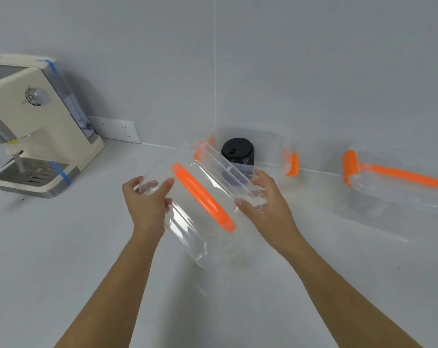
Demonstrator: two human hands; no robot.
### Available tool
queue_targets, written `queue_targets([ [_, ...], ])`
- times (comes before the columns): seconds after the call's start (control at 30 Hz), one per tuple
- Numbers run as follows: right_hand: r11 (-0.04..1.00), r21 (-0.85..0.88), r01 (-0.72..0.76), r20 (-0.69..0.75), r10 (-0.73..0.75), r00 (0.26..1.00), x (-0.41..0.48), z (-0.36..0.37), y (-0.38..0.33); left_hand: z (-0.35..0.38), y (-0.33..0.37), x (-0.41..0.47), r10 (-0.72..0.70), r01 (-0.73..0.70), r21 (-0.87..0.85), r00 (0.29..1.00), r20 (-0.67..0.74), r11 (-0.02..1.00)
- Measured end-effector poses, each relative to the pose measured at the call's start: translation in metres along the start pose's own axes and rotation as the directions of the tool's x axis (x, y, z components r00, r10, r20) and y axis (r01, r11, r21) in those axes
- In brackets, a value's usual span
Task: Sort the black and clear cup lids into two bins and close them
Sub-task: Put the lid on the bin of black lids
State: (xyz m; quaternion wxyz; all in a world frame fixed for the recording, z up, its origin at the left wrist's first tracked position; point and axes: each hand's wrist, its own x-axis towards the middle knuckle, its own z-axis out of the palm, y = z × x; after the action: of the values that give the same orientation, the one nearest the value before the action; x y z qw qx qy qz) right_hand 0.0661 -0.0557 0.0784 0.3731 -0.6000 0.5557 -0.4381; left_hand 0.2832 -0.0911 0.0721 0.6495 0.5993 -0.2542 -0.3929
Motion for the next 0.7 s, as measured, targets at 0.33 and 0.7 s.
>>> queue_targets([
  [0.33, 0.954, 0.296, -0.041, -0.128, 0.083, 0.988, 0.041, -0.019, -0.007, 0.074, 0.026, 0.011, 0.024, -0.056, -0.238, 0.991, -0.135, 0.97],
  [0.7, 0.95, 0.295, -0.104, -0.348, 0.209, 0.914, 0.112, -0.059, 0.015, 0.125, 0.009, 0.038, 0.16, -0.16, 0.005, 0.987, 0.001, 0.987],
])
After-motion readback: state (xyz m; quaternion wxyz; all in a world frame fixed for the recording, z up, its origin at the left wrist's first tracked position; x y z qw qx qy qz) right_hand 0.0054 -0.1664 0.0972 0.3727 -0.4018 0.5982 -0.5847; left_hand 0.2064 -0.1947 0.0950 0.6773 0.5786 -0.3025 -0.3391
